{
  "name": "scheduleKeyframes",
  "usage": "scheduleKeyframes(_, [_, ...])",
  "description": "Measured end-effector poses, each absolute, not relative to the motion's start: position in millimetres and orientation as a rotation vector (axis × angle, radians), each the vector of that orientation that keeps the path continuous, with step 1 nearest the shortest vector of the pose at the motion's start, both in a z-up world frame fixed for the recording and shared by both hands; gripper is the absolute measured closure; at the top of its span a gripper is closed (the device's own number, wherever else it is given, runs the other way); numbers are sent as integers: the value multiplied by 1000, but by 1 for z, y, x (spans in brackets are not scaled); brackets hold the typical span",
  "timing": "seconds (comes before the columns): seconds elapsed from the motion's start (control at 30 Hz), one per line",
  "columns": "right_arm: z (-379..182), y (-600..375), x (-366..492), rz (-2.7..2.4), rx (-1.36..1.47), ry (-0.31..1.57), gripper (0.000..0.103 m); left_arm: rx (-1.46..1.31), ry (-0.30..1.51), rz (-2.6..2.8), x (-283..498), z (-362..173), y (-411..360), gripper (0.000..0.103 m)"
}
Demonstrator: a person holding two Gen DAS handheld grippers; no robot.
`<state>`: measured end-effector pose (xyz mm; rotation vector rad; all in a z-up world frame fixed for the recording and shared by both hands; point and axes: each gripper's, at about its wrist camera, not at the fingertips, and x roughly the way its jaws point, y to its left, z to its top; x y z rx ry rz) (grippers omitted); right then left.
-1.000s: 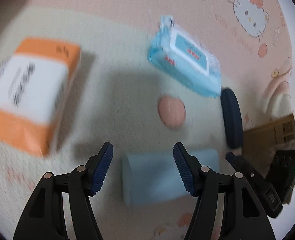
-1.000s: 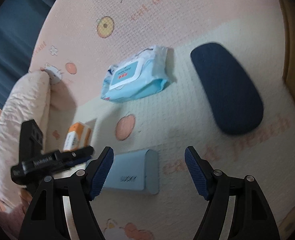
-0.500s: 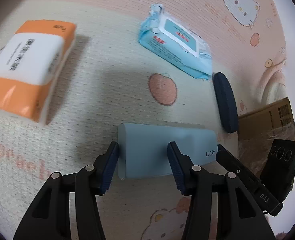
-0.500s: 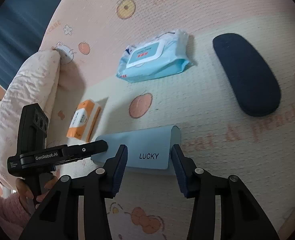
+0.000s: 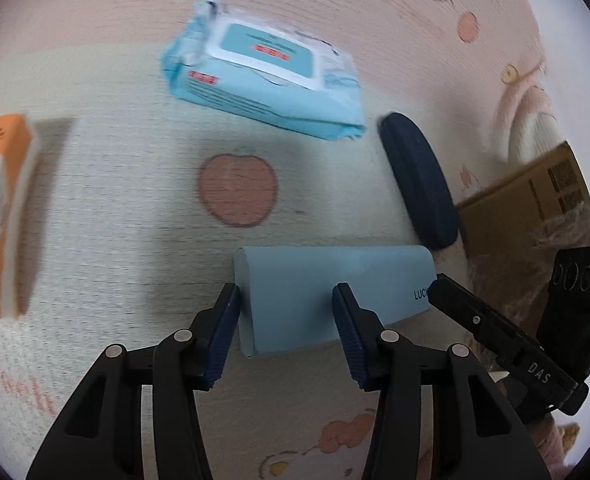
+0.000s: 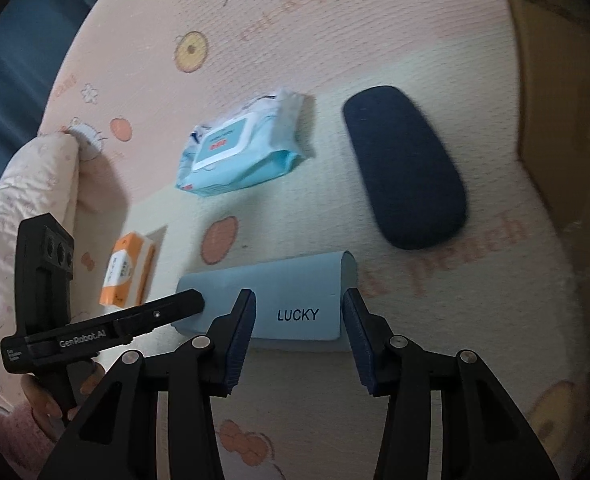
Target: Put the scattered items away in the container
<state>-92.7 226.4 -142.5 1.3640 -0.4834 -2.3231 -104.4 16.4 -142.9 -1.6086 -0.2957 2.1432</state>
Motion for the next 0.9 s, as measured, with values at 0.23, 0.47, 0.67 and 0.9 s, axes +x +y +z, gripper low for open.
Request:
scheduleKeyframes(0.23, [-115, 220, -93, -2431, 1287, -339, 46, -1623, -248, 2150, -100, -135, 15, 51])
scheduleKeyframes(0.47, [-109, 213, -132, -2344, 1240, -399, 39, -1574, -342, 2338, -134, -113, -25, 48])
scheduleKeyframes(0.67, [-122, 205, -182, -2261, 1336, -431, 38, -1556, -323, 2445, -180, -113, -28, 37])
scheduleKeyframes(0.9, [-134, 198, -214, -2158, 1403, -488, 38, -1556, -310, 2424, -207, -123, -18, 37])
